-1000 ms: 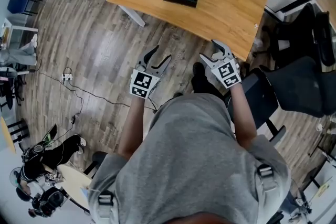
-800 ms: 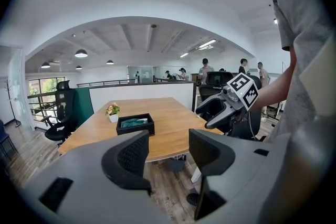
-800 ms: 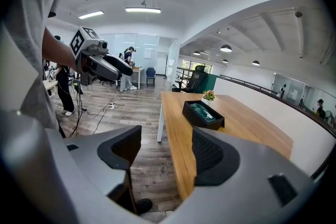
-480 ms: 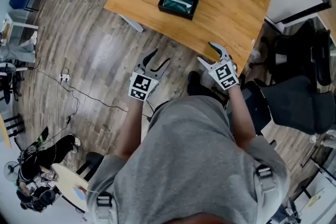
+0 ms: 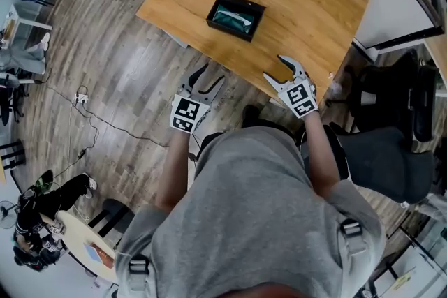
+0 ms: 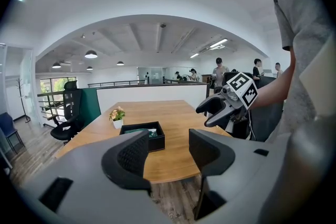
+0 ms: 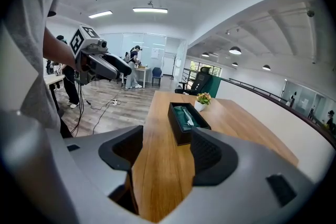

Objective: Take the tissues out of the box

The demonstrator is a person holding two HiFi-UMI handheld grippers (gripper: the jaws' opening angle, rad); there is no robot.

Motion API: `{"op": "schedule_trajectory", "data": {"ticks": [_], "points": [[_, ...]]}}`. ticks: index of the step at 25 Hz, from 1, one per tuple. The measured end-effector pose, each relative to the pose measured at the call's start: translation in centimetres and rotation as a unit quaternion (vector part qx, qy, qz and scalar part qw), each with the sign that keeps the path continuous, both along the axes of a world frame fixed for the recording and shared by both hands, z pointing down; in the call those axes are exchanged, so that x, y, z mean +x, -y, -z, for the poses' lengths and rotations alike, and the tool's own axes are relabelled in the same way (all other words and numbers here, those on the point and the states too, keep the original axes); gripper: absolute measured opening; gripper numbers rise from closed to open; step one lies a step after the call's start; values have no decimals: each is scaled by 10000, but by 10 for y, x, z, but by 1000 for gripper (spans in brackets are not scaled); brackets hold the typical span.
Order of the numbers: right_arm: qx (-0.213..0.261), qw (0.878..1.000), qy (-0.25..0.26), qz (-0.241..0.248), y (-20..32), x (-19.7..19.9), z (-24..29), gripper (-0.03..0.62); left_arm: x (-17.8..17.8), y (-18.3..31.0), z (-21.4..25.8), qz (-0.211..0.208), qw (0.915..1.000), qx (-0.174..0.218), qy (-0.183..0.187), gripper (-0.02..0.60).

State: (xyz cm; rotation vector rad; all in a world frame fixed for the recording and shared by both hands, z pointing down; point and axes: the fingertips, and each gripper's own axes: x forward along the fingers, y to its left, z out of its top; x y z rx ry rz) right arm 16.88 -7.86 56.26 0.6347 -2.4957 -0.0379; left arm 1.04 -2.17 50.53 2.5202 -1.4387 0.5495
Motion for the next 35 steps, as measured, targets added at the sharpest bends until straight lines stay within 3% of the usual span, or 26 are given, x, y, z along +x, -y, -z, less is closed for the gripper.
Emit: {"op": "schedule_trajectory", "data": {"ticks": [11,20,30,35], "points": [[-106,9995,-23,308,30,12,-15,285,11,28,-8,361,9993,-57,-15,255],[-135,9993,-37,352,41,14,-18,281,18,36,-5,390,9992,-58,-65,255],[-282,9993,-199,143,53,-2,-31,278,-13,61,-14,176,9997,-161,-68,255],[-304,9992,-244,120,72,-33,-32,272,-43,86,-17,41,9999,-143,-26,255]]}}
